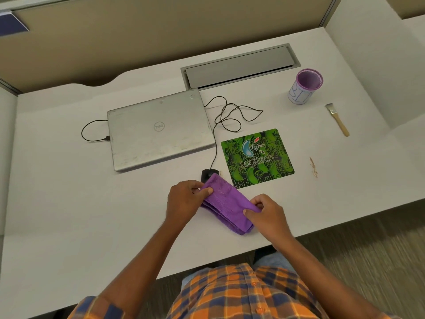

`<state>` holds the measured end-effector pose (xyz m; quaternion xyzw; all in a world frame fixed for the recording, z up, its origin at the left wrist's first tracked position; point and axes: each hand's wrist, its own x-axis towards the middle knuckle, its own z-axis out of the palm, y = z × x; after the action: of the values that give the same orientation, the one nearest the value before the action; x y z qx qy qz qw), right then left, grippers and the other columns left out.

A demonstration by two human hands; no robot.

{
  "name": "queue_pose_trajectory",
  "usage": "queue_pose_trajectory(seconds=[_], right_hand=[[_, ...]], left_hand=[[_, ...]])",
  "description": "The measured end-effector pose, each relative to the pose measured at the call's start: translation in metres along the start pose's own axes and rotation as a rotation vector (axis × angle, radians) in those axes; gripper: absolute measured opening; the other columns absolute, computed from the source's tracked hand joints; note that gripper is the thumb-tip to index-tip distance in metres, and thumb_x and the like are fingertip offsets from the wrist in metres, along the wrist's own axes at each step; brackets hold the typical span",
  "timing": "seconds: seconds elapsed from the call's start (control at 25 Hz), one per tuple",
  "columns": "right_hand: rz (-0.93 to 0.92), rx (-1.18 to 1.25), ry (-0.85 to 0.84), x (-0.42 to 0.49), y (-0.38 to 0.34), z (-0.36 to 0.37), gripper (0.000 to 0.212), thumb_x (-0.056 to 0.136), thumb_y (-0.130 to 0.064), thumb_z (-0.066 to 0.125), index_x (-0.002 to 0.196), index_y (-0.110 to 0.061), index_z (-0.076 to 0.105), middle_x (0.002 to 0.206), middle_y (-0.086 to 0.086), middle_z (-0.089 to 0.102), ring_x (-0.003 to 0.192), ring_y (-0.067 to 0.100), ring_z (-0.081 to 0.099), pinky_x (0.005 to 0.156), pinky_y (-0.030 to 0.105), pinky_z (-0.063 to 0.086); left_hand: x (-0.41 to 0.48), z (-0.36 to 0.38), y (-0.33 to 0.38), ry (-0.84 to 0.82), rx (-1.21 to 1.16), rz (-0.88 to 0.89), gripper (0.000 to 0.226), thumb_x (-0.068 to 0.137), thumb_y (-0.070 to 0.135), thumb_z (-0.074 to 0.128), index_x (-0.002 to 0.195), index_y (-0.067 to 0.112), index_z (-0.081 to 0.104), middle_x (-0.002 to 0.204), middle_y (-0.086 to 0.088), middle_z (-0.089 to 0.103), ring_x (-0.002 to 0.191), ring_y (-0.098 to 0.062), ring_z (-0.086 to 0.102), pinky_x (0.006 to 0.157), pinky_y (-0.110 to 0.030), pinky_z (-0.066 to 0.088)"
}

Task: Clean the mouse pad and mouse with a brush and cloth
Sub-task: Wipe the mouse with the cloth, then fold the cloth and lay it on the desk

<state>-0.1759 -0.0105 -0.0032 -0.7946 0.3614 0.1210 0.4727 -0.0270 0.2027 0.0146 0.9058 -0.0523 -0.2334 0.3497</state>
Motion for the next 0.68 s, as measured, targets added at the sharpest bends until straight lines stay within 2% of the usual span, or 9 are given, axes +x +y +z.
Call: queue_pose_trajectory(seconds=[0.12,0.16,0.2,0.32,0.52,0.68], right_hand=[[-0.001,0.169,-0.007,0.013,0.001,-0.036,0.021,0.089,-0.022,0.086,0.100,-0.033,0.072,0.100,-0.009,0.075,0.093,0.012,0.074,0.073,0.027,0.063],[0.001,0.212,-0.007,0.018,0.002,-0.049,0.022,0.089,-0.021,0.088,0.102,-0.033,0.074,0.101,-0.008,0.077,0.094,0.012,0.075,0.075,0.030,0.066],[0.003,0.253,-0.005,0.023,0.003,-0.063,0.023,0.088,-0.021,0.089,0.103,-0.032,0.075,0.102,-0.007,0.077,0.094,0.013,0.076,0.076,0.033,0.068],[0.024,0.362,0.018,0.038,0.009,-0.107,0.026,0.087,-0.022,0.092,0.106,-0.031,0.076,0.105,-0.004,0.078,0.096,0.015,0.077,0.077,0.038,0.070],[0.063,0.512,0.092,0.068,0.028,-0.188,0.030,0.087,-0.026,0.093,0.111,-0.025,0.075,0.108,0.000,0.079,0.095,0.018,0.080,0.075,0.033,0.069],[0.099,0.592,0.169,0.098,0.051,-0.245,0.031,0.087,-0.024,0.093,0.111,-0.022,0.075,0.108,0.002,0.079,0.094,0.020,0.081,0.073,0.032,0.069]], left_hand=[[0.006,0.006,0.031,0.025,-0.079,0.002,0.025,0.090,0.046,0.084,0.105,0.026,0.085,0.089,0.011,0.078,0.073,0.001,0.073,0.061,-0.011,0.055],[0.010,0.009,0.044,0.031,-0.099,0.003,0.023,0.089,0.045,0.086,0.102,0.027,0.085,0.088,0.011,0.078,0.072,0.004,0.073,0.056,-0.009,0.053],[0.016,0.013,0.059,0.043,-0.095,0.010,0.022,0.087,0.046,0.086,0.100,0.028,0.085,0.087,0.013,0.078,0.074,0.003,0.073,0.058,-0.010,0.054],[0.039,0.032,0.110,0.055,-0.061,0.056,0.023,0.086,0.051,0.086,0.097,0.031,0.086,0.086,0.016,0.078,0.081,-0.002,0.072,0.076,-0.026,0.060],[0.087,0.083,0.206,-0.002,-0.067,0.149,0.025,0.085,0.045,0.088,0.099,0.025,0.087,0.083,0.012,0.079,0.079,-0.007,0.074,0.078,-0.037,0.065],[0.126,0.135,0.278,-0.068,0.003,0.246,0.029,0.085,0.044,0.087,0.102,0.021,0.087,0.087,0.006,0.081,0.080,-0.010,0.074,0.078,-0.038,0.064]])
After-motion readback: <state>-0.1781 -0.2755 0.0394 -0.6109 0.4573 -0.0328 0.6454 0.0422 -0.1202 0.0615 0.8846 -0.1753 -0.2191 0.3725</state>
